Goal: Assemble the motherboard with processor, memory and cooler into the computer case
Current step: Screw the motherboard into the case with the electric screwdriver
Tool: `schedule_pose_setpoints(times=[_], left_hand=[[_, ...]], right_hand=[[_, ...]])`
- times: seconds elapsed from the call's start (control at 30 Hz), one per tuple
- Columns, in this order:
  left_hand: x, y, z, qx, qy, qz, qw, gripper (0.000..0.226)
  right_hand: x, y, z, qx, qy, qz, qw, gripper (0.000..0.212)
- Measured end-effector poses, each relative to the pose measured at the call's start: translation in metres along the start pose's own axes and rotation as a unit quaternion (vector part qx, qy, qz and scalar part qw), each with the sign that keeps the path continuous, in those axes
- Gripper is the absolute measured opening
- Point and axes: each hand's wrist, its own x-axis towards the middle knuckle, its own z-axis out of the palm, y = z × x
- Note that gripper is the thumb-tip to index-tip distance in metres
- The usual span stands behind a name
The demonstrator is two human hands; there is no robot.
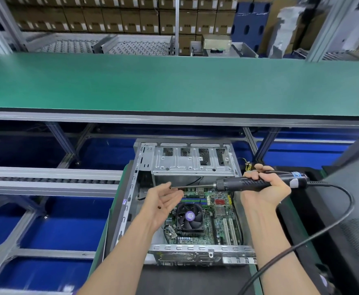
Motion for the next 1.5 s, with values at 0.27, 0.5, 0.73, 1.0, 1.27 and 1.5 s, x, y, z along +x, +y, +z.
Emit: schedule_pose_setpoints(times=[0.27,0.5,0.73,1.0,1.27,1.5], left_hand=[[0.004,-0.003,-0.001,-0.017,0.016,0.023,0.999,0.014],[0.002,-0.002,0.0,-0.02,-0.008,0.016,1.0,0.014],[0.008,-0.005,-0.002,-0.011,-0.035,0.019,0.999,0.026],[0.005,-0.008,0.001,0.038,-0.009,0.04,0.998,0.025],[0.024,-0.005,0.027,0.054,0.128,0.074,0.987,0.024],[0.051,-0.008,0.066,0.042,0.13,0.079,0.987,0.034]], right_hand=[[0.001,0.0,-0.002,-0.007,0.0,-0.006,1.0,0.016],[-0.001,-0.004,0.0,-0.009,0.008,0.0,1.0,0.022],[-0.001,-0.01,-0.002,0.0,0.01,-0.002,1.0,0.019],[0.004,-0.017,0.0,0.009,0.001,-0.022,1.0,0.017],[0.003,-0.036,0.013,-0.022,0.006,-0.058,0.998,0.017],[0.009,-0.057,0.018,-0.035,-0.001,-0.061,0.997,0.019]])
